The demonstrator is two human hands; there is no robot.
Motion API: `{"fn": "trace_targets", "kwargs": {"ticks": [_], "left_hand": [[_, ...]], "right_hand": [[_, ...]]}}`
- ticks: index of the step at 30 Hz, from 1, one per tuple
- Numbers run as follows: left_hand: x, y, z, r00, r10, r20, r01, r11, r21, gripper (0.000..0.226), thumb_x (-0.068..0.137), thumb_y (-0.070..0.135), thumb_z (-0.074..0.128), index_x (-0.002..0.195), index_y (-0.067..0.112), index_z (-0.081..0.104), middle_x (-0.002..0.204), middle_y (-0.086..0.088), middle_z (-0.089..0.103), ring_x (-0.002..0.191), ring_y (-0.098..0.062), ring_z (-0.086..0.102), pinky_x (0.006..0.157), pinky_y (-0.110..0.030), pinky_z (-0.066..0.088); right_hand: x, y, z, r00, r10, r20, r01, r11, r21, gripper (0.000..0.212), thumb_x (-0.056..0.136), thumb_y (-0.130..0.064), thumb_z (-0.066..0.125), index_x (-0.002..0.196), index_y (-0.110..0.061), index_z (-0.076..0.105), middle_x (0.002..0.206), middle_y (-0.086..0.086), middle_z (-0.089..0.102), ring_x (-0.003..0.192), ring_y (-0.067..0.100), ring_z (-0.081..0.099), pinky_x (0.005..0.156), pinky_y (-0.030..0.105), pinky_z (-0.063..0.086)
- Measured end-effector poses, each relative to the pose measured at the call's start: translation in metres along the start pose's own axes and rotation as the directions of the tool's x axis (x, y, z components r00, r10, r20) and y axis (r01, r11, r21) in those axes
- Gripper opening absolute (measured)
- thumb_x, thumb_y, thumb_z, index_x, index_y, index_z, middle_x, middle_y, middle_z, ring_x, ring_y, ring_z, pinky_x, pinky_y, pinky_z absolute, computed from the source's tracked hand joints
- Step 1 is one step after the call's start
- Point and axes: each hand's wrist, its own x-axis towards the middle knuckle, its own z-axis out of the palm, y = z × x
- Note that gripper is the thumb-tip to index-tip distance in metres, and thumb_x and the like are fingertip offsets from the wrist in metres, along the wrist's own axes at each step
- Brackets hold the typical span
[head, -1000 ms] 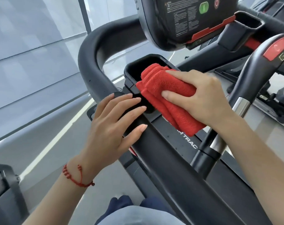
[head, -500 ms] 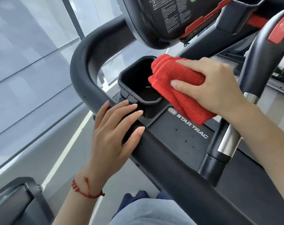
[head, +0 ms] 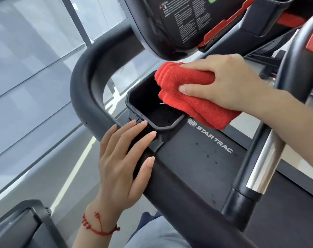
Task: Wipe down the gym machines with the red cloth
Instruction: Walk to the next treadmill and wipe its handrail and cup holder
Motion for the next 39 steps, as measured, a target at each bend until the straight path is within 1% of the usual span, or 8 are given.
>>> {"fn": "trace_targets", "kwargs": {"ticks": [7, 10, 12, 18, 22, 29, 34, 39], "left_hand": [[0.000, -0.003, 0.001, 1.000, 0.021, -0.013, -0.021, 1.000, -0.005, 0.040, 0.089, 0.025, 0.036, 0.109, 0.005, 0.064, 0.121, -0.012, 0.059, 0.119, -0.025, 0.049, 0.102, -0.053, 0.032], [-0.001, -0.003, 0.001, 1.000, 0.020, -0.015, -0.020, 1.000, -0.002, 0.040, 0.090, 0.026, 0.035, 0.108, 0.006, 0.065, 0.121, -0.011, 0.059, 0.119, -0.025, 0.049, 0.103, -0.052, 0.031], [-0.002, -0.004, 0.001, 1.000, 0.017, -0.016, -0.017, 1.000, 0.000, 0.041, 0.091, 0.027, 0.034, 0.108, 0.006, 0.065, 0.121, -0.011, 0.059, 0.119, -0.025, 0.049, 0.105, -0.050, 0.029], [-0.002, -0.004, 0.001, 1.000, 0.012, -0.026, -0.012, 1.000, -0.005, 0.044, 0.094, 0.029, 0.032, 0.108, 0.005, 0.066, 0.122, -0.011, 0.058, 0.120, -0.024, 0.047, 0.105, -0.052, 0.029], [-0.004, -0.003, 0.002, 0.998, -0.007, -0.061, 0.006, 1.000, -0.028, 0.043, 0.096, 0.029, 0.031, 0.110, 0.005, 0.064, 0.124, -0.011, 0.057, 0.121, -0.025, 0.047, 0.106, -0.052, 0.029], [-0.014, -0.004, 0.003, 0.985, -0.040, -0.167, 0.031, 0.998, -0.057, 0.036, 0.093, 0.023, 0.040, 0.108, 0.000, 0.063, 0.121, -0.015, 0.056, 0.120, -0.028, 0.047, 0.103, -0.052, 0.035], [-0.020, -0.007, 0.003, 0.978, -0.054, -0.201, 0.041, 0.997, -0.070, 0.034, 0.093, 0.021, 0.042, 0.113, 0.001, 0.059, 0.123, -0.019, 0.054, 0.122, -0.030, 0.044, 0.099, -0.055, 0.039], [-0.025, -0.008, 0.005, 0.973, -0.050, -0.227, 0.031, 0.996, -0.084, 0.034, 0.094, 0.021, 0.041, 0.115, 0.000, 0.057, 0.124, -0.018, 0.052, 0.124, -0.031, 0.042, 0.097, -0.055, 0.040]], "right_hand": [[-0.006, 0.007, 0.000, 1.000, -0.005, 0.024, 0.003, 0.997, 0.081, 0.040, 0.072, -0.053, 0.065, 0.111, -0.050, 0.057, 0.079, -0.030, 0.054, 0.074, -0.021, 0.051, 0.069, -0.007, 0.032], [-0.002, 0.004, -0.002, 1.000, 0.018, 0.018, -0.019, 0.997, 0.068, 0.042, 0.070, -0.055, 0.064, 0.111, -0.044, 0.061, 0.078, -0.029, 0.055, 0.077, -0.007, 0.052, 0.070, -0.009, 0.030], [0.008, -0.003, 0.000, 1.000, -0.003, 0.023, 0.002, 0.999, 0.040, 0.040, 0.072, -0.050, 0.066, 0.110, -0.039, 0.064, 0.076, -0.027, 0.053, 0.083, -0.012, 0.043, 0.069, -0.011, 0.026], [0.025, -0.015, 0.005, 0.999, -0.020, 0.048, 0.020, 1.000, -0.007, 0.042, 0.074, -0.046, 0.068, 0.114, -0.034, 0.063, 0.088, -0.015, 0.058, 0.083, -0.002, 0.049, 0.070, -0.005, 0.030], [0.014, -0.026, 0.008, 0.999, -0.040, 0.018, 0.040, 0.999, 0.016, 0.042, 0.072, -0.043, 0.071, 0.113, -0.033, 0.064, 0.081, -0.025, 0.053, 0.077, -0.011, 0.047, 0.071, -0.010, 0.027], [-0.005, -0.056, 0.026, 0.993, -0.070, 0.096, 0.055, 0.987, 0.153, 0.038, 0.073, -0.044, 0.070, 0.111, -0.038, 0.064, 0.086, -0.019, 0.064, 0.086, -0.005, 0.057, 0.076, 0.006, 0.042], [-0.013, -0.056, 0.025, 0.989, -0.047, 0.139, 0.029, 0.991, 0.133, 0.036, 0.071, -0.046, 0.069, 0.107, -0.041, 0.065, 0.077, -0.032, 0.055, 0.080, -0.019, 0.053, 0.070, -0.004, 0.035], [0.002, -0.071, 0.034, 0.992, -0.042, 0.120, 0.033, 0.997, 0.075, 0.035, 0.074, -0.044, 0.068, 0.108, -0.037, 0.065, 0.081, -0.019, 0.060, 0.088, 0.001, 0.057, 0.079, 0.013, 0.041]]}}
